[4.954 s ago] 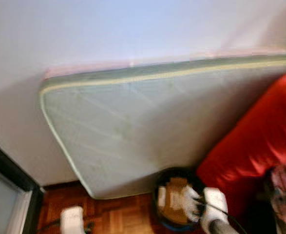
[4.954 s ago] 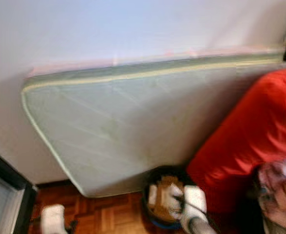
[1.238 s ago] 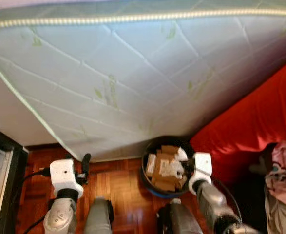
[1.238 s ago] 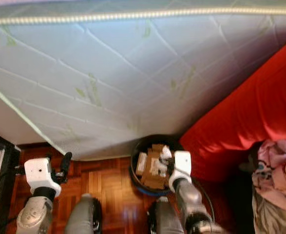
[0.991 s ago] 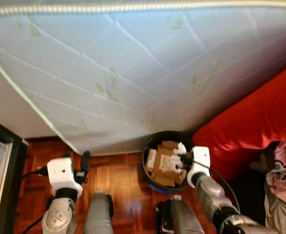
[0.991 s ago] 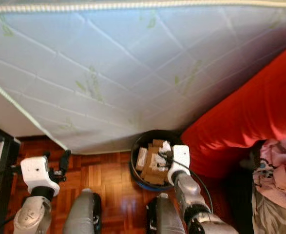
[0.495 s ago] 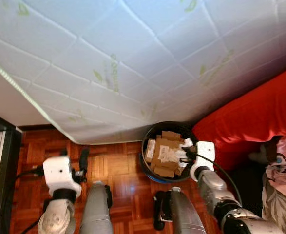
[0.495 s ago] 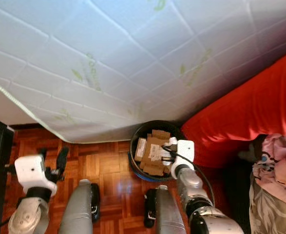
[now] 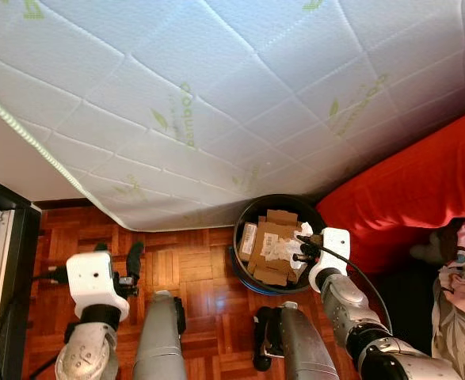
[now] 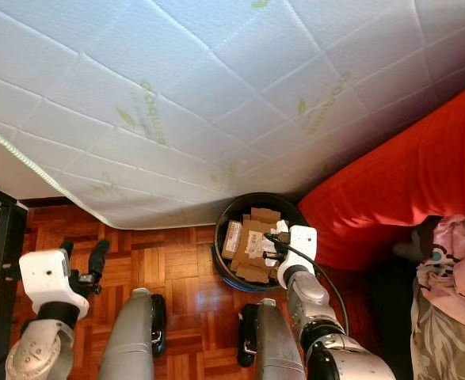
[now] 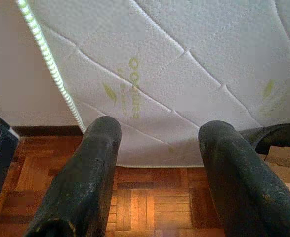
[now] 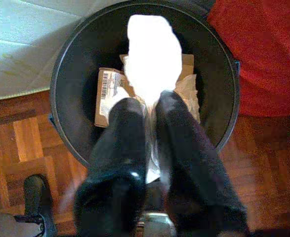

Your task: Clean up the room

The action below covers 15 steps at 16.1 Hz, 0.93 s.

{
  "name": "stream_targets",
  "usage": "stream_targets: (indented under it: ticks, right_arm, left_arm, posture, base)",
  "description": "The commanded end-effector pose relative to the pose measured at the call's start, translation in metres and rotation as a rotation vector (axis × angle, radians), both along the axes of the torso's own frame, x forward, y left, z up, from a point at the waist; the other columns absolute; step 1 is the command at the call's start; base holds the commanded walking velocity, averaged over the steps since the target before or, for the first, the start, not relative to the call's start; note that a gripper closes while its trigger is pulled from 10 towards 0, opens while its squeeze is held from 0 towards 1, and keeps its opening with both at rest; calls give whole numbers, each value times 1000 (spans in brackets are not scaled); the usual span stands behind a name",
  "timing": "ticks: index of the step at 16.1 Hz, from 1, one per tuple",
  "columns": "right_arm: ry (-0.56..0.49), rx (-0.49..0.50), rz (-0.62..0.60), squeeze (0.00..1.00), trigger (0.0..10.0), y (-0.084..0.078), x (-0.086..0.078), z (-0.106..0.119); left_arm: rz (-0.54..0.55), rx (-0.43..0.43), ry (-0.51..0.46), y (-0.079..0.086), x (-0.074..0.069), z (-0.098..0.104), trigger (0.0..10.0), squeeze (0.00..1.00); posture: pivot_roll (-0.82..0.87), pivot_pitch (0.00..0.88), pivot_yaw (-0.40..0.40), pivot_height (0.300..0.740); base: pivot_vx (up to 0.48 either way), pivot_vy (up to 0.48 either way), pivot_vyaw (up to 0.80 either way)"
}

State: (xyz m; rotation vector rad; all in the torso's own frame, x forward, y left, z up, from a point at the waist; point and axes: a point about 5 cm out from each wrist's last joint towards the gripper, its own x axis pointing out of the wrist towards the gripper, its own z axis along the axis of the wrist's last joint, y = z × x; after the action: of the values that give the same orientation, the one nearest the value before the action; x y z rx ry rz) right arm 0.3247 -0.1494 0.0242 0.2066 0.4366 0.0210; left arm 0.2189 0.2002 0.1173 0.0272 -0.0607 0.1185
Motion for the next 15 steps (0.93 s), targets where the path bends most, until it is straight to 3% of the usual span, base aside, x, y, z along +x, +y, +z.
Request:
stream_targets:
  ticks: [1, 15]
  right_arm:
    - [45, 10, -10, 1000, 10000, 0, -10, -12]
    - [63, 11, 55, 1000, 10000, 6, -15, -17]
  left_arm:
    - [0, -10, 35, 1, -5, -5, 10000, 0]
    - [-21, -12, 54, -4, -5, -6, 10000, 0]
  posture:
    - [259, 492, -80, 652]
    - [257, 500, -75, 652]
  base:
    - [0, 0, 0]
    - [0, 0, 0]
